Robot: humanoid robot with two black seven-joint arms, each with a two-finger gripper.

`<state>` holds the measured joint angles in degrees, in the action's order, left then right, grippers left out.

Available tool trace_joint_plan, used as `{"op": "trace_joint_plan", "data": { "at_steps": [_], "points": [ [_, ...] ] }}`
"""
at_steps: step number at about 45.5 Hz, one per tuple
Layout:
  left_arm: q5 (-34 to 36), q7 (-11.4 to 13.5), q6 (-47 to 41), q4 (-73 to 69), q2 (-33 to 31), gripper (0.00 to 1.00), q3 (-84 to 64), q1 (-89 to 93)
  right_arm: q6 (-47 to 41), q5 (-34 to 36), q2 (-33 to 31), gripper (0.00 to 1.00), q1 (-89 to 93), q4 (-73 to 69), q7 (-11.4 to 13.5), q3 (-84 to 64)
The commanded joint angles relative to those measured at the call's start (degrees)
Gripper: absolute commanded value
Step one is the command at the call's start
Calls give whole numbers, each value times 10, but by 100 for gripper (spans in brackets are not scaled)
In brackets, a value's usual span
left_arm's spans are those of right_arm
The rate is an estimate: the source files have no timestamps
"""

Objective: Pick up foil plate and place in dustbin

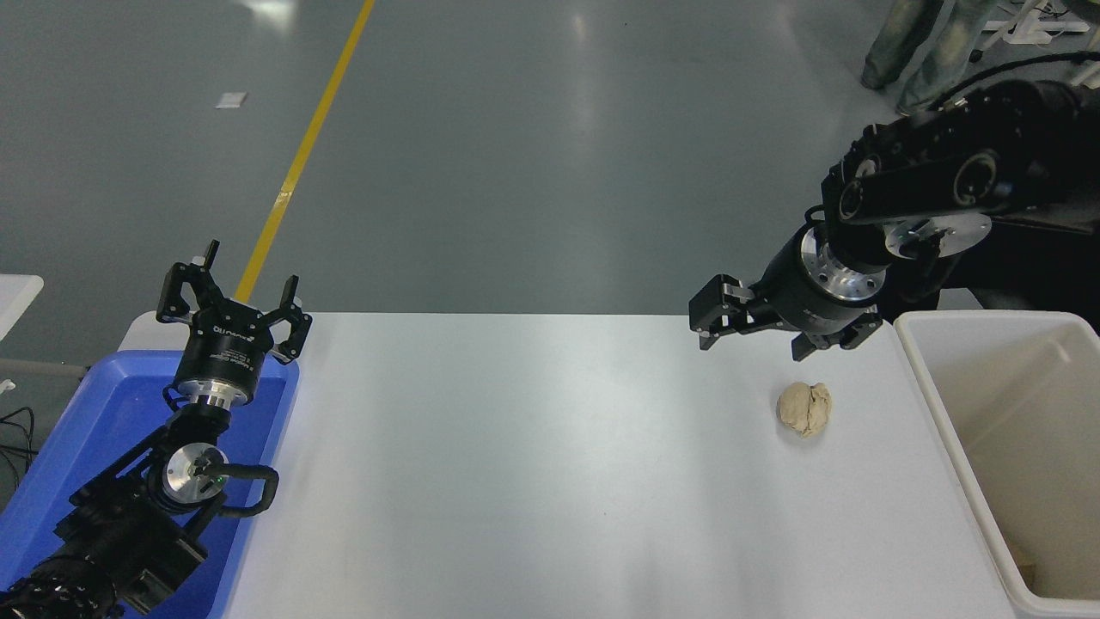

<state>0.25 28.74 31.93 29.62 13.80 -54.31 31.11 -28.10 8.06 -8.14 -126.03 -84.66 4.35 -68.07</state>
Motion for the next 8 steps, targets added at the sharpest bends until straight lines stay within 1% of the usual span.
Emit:
{"op": "trace_joint_plan", "data": {
  "at_steps": [1, 8],
  "points": [
    [0, 0, 0, 0, 0, 98, 1, 0, -12, -1, -2, 100, -19, -23, 0, -2],
    [-1, 0, 1, 0, 0, 98, 1, -1, -13, -1, 2, 100, -17, -23, 0, 1]
  ]
}}
